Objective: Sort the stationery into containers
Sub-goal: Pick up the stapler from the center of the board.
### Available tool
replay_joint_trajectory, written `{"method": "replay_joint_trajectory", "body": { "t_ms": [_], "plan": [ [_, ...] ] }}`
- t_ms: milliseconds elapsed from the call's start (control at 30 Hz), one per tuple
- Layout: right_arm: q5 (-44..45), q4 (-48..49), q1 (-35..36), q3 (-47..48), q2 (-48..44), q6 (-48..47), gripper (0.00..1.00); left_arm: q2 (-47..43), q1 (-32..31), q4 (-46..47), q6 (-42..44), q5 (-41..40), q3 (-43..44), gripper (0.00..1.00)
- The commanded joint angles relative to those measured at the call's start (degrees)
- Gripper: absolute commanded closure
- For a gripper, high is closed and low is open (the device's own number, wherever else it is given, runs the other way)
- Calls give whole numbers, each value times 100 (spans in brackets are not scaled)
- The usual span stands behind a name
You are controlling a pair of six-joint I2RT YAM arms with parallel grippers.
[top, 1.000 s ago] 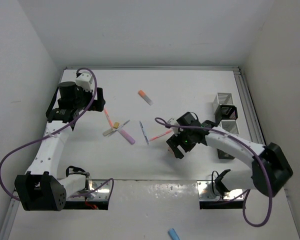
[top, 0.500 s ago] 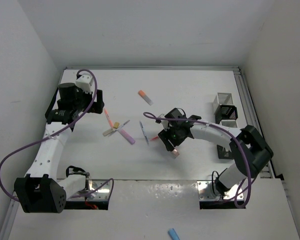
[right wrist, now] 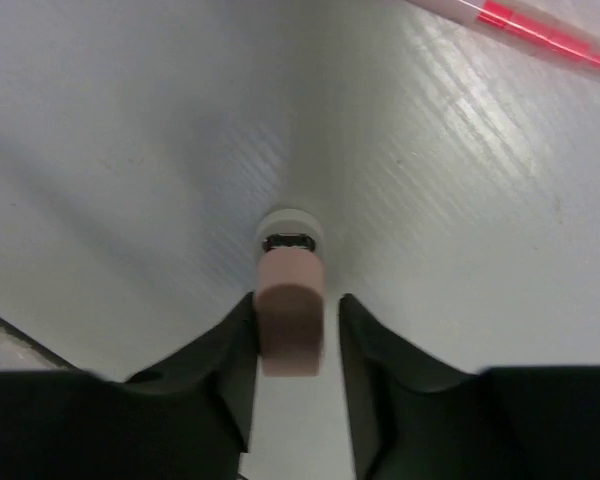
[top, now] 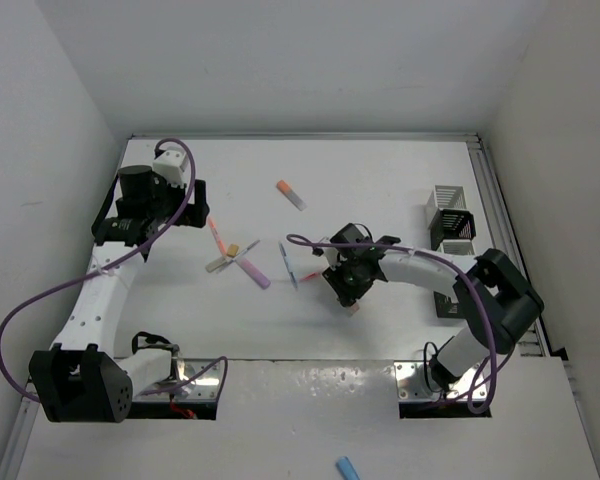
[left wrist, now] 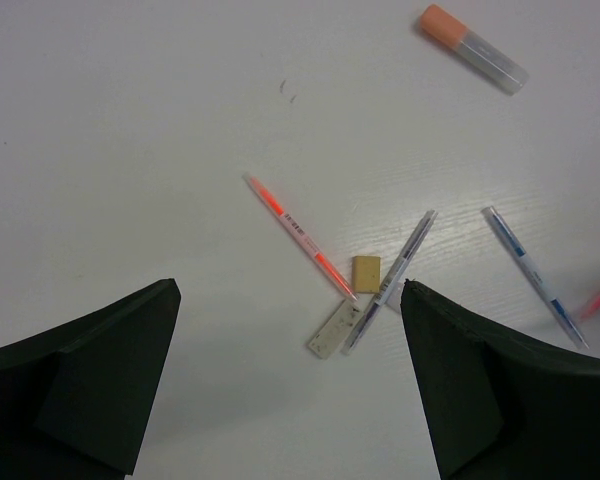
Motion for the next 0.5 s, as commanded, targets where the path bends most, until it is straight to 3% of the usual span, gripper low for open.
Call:
{"method": "replay_joint_trajectory", "body": {
  "t_ms": [0,33,67,233,333,467],
  "plan": [
    [-94,115,33,8,10,-183,68,-22,8,105,61,58,144,1],
    [-94,97,16,43,-8,-209,78,-22,8,113,61,23,152,1],
    [-103,53,-19,78,-34,-235,82,-14,8,113,61,14,152,1],
    [-400,-903,-649,702,-647,-472,94,-66,-1,87,61,-21,214,1],
    [-471,-1563,-1430,922,-1349,-656,100,-75,-1,131,52,-65,144,1],
    [-306,-2186,-2321,983,-2493,-920,100,82,-10,131,70,101,143,1]
  ]
}}
